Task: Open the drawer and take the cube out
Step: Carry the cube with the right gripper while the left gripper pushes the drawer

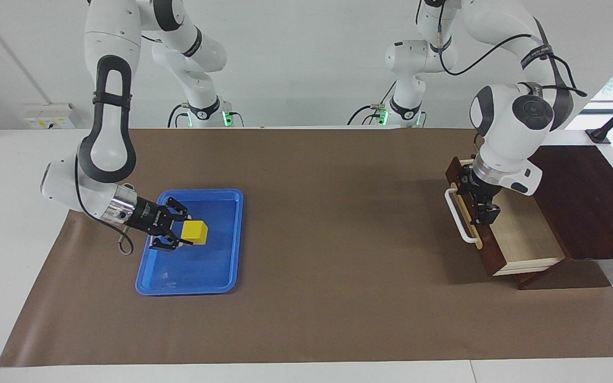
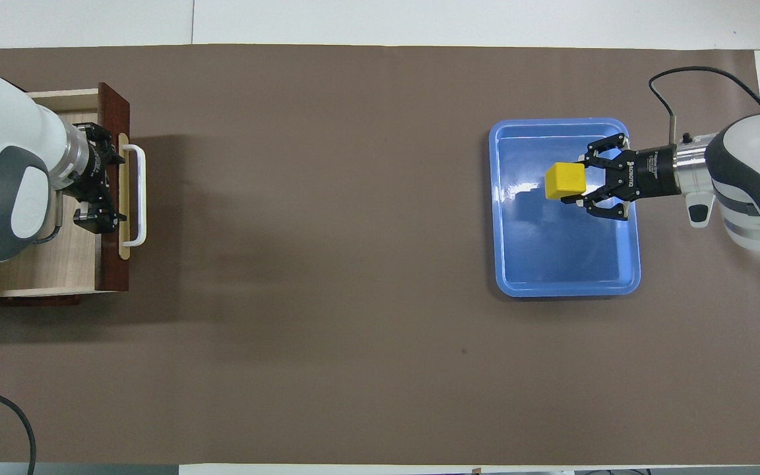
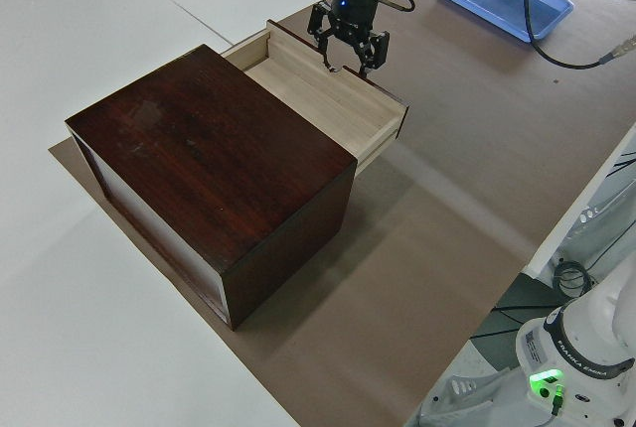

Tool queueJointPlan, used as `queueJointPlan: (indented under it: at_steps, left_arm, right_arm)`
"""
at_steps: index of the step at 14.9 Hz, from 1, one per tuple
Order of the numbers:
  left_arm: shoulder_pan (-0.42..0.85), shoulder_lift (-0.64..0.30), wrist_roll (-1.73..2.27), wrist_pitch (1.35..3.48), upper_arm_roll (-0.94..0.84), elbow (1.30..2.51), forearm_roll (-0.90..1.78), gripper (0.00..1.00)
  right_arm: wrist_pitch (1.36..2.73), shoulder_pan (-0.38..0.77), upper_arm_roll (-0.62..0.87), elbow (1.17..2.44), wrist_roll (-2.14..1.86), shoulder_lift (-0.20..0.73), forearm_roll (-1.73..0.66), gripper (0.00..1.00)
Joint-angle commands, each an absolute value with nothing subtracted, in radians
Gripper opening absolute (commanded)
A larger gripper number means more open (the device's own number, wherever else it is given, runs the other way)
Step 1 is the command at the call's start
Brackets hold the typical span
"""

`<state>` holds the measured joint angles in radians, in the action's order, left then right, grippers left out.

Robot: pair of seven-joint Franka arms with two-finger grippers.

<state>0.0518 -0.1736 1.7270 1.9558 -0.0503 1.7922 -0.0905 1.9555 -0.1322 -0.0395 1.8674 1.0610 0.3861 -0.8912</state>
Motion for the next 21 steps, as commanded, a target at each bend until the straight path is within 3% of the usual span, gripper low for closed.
queueJointPlan:
  at_steps: [1, 13, 20, 21]
  left_arm:
    - [-0.027, -0.158, 1.646, 1.993, -0.048, 1.813, -0.137, 1.00]
    - [-0.185, -0.156, 1.428, 2.025, -0.048, 1.821, -0.137, 1.00]
    - [-0.158, -0.161, 1.422, 1.939, -0.052, 1.778, -0.135, 1.00]
    - [-0.156, -0.160, 1.405, 1.904, -0.054, 1.764, -0.137, 1.00]
  right_arm:
    - [1.980, -0.152, -0.031, 1.969, 0.962, 0.347, -0.917, 0.00]
    - [2.028, -0.169, -0.054, 2.045, 0.931, 0.342, -0.877, 0.00]
    - [2.066, -0.164, -0.054, 2.085, 0.842, 0.333, -0.871, 0.00]
    - [2.066, -0.161, -0.054, 2.085, 0.841, 0.333, -0.870, 0.08]
